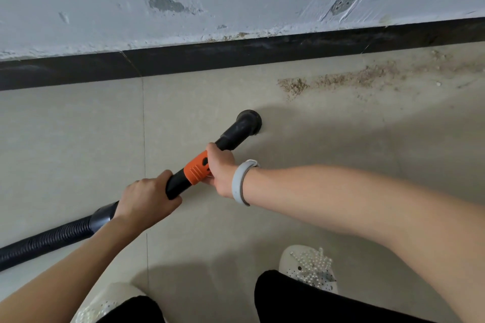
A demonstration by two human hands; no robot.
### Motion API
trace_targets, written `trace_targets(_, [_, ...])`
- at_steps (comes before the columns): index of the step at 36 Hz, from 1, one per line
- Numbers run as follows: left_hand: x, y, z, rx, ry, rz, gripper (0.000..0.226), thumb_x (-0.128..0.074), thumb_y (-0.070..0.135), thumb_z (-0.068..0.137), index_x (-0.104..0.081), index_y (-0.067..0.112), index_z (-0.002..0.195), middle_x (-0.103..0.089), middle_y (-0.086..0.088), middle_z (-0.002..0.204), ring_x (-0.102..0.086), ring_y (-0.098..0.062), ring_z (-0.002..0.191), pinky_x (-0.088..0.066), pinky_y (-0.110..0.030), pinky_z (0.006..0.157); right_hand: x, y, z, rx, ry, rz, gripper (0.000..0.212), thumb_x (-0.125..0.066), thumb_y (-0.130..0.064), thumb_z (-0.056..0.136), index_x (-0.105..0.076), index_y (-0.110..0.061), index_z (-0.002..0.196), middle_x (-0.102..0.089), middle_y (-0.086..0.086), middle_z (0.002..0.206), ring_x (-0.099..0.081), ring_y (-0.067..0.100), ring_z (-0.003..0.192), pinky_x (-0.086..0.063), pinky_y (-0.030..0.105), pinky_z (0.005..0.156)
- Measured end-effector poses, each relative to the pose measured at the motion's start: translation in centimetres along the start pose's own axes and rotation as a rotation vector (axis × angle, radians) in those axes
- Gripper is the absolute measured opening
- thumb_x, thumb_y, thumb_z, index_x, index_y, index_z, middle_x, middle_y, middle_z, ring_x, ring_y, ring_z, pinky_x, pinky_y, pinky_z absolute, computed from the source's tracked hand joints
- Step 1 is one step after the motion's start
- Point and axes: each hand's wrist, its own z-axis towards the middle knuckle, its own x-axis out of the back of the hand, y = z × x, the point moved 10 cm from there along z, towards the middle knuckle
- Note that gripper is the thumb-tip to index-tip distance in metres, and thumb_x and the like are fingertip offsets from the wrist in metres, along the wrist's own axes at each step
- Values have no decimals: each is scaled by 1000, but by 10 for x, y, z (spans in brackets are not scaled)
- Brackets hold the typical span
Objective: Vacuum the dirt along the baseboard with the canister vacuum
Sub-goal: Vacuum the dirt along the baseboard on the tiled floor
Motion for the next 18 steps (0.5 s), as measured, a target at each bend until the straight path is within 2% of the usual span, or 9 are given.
trace_targets(6, [-13,50,6,-87,-78,52,22,-56,36,86,-47,22,102,-53,4,73,-51,-24,68,-37,-30,63,56,5,5,30,121,-13,37,-43,-46,92,-51,-12,104,-61,9,96,-63,29,96,-53,45,92])
trace_targets(9, [-18,75,10,-120,-104,65,24,-54,37,87,-47,23,105,-52,4,76,-57,-25,74,-36,-29,64,84,6,7,12,149,56,27,-43,-37,98,-46,-13,109,-58,7,93,-63,26,95,-55,43,91])
trace_targets(14, [-14,108,26,-141,-108,12,23,-53,34,87,-48,21,105,-66,-4,88,-62,-29,83,-37,-31,65,117,-17,11,65,264,56,30,-41,-37,99,-48,-10,112,-56,6,87,-61,27,94,-53,45,93])
trace_targets(18, [-7,125,45,-118,-95,-38,23,-54,32,86,-48,19,104,-64,-6,88,-60,-31,83,-37,-31,65,129,-43,16,96,271,80,41,-43,-37,99,-47,-8,126,-57,13,111,-59,32,107,-55,44,87])
